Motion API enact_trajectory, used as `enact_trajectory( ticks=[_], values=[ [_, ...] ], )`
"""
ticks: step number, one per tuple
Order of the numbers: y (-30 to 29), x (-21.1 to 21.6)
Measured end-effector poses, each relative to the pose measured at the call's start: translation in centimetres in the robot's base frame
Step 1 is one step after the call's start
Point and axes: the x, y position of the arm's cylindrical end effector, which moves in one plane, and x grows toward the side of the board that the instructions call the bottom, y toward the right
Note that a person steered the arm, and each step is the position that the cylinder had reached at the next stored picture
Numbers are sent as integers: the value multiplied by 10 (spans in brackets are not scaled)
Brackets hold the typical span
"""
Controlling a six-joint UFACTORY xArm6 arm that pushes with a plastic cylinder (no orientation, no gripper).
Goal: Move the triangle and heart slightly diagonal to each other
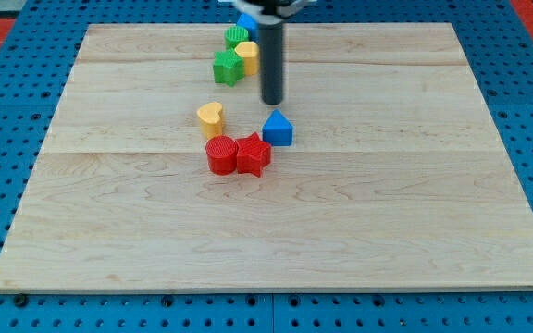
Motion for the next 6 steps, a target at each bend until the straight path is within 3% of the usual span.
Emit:
enact_trajectory(
  ticks=[1, 2, 5, 6],
  values=[
    [65, 82],
    [52, 148],
    [13, 52],
    [17, 57]
  ],
)
